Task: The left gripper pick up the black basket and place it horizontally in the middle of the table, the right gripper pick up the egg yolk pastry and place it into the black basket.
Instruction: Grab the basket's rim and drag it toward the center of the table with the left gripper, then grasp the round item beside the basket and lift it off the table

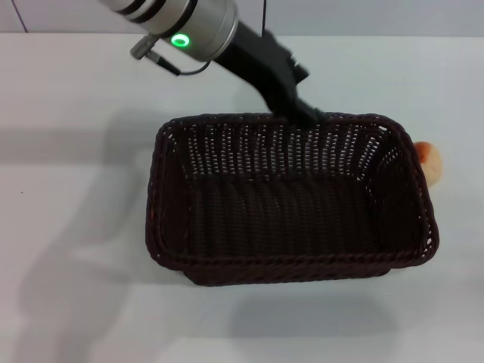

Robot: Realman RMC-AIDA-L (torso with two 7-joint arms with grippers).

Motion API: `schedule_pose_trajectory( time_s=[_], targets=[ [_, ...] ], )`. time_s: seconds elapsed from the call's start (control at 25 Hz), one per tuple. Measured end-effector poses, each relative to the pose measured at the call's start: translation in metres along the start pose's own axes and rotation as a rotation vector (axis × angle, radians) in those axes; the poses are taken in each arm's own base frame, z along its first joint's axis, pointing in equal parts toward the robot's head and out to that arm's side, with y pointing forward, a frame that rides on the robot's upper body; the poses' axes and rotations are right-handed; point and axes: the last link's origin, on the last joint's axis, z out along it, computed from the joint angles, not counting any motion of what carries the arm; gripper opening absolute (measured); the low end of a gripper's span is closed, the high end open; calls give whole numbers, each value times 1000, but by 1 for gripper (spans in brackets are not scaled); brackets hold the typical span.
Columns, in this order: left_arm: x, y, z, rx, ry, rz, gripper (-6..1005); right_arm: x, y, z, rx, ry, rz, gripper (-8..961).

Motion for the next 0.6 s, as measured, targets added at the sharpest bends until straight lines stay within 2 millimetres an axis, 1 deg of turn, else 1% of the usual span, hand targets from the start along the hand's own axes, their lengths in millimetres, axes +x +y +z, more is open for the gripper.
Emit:
schedule_pose_trajectory(
  time_s=[0.04, 0.08, 0.12, 0.2, 0.24, 0.28, 0.32, 0.4, 0.44, 0.48, 0.52, 0.6],
  targets=[
    [4, -4, -2, 33, 28, 19, 629, 0, 0, 0, -1, 0, 0, 833],
    [8, -12, -6, 126, 79, 48, 655, 1, 1, 2, -3, 1, 0, 833],
    [8, -12, -6, 126, 79, 48, 681, 1, 1, 2, -3, 1, 0, 833],
    [11, -25, -11, 275, 146, 68, 732, 2, 1, 3, -7, 8, 2, 833],
    [10, -32, -16, 362, 183, 71, 758, 3, 2, 3, -10, 14, 2, 832],
    [6, -46, -29, 577, 281, 73, 764, 4, 2, 4, -14, 20, 3, 832],
    [6, -46, -29, 577, 281, 73, 769, 5, 3, 4, -16, 27, 2, 832],
    [-1, -53, -44, 800, 381, 74, 780, 7, 3, 4, -17, 42, 1, 832],
    [-6, -51, -49, 876, 415, 77, 786, 8, 2, 4, -17, 47, 0, 832],
    [-16, -40, -60, 1085, 519, 95, 786, 10, 2, 5, -17, 61, -1, 832],
    [-16, -40, -60, 1085, 519, 95, 785, 10, 2, 5, -17, 61, -1, 832],
    [-28, -25, -70, 1265, 601, 119, 784, 14, 3, 8, -22, 78, -1, 832]
  ],
)
